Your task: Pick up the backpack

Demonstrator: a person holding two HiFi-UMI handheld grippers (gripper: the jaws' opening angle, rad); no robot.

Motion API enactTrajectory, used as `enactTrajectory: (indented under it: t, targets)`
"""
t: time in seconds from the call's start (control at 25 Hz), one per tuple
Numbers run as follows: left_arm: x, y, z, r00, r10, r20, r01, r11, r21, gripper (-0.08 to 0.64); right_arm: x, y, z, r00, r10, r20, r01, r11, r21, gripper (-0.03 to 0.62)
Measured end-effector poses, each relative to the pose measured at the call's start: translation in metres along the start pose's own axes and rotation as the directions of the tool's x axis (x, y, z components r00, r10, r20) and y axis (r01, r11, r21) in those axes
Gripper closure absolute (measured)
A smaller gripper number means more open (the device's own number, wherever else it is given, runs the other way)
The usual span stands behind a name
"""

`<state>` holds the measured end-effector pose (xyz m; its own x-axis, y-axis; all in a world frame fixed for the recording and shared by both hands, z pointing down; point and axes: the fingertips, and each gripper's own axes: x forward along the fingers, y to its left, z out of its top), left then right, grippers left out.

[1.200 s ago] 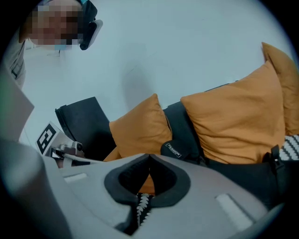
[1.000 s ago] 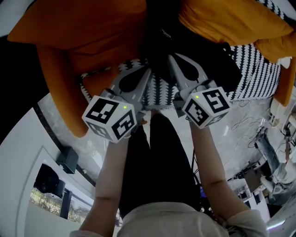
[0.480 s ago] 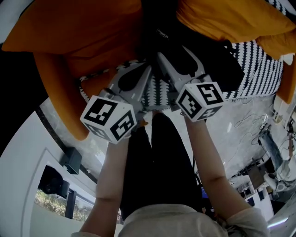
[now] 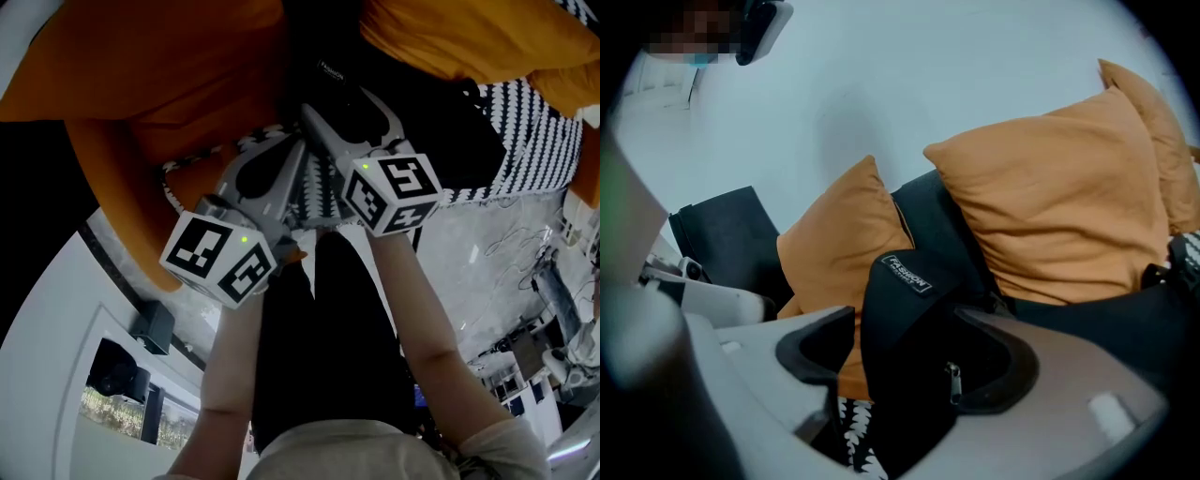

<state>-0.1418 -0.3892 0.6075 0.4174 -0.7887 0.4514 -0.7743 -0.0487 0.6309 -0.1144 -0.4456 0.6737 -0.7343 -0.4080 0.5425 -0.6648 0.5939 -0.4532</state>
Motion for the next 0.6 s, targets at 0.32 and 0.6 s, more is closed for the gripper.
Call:
enactTrajectory:
  t: [0.32,0.6]
  targets:
    - [0.0003,0.0031,0.001,1.0,-0.002,0.023,0.002,1.0,-0.005,0.554,0.0081,0.0022,-0.0039,0.999,-0.034,-0.012,0.033,0.997,-0.071,0.276]
    - [0.0009,-0.0021,0.0031,0.999,-0.026,0.019,0.026,1.0,-0.013,0.554,0.0114,-0.0065,0.0015,0.997,-0.081,-0.006,0.081,0.996,-0.033,0.278]
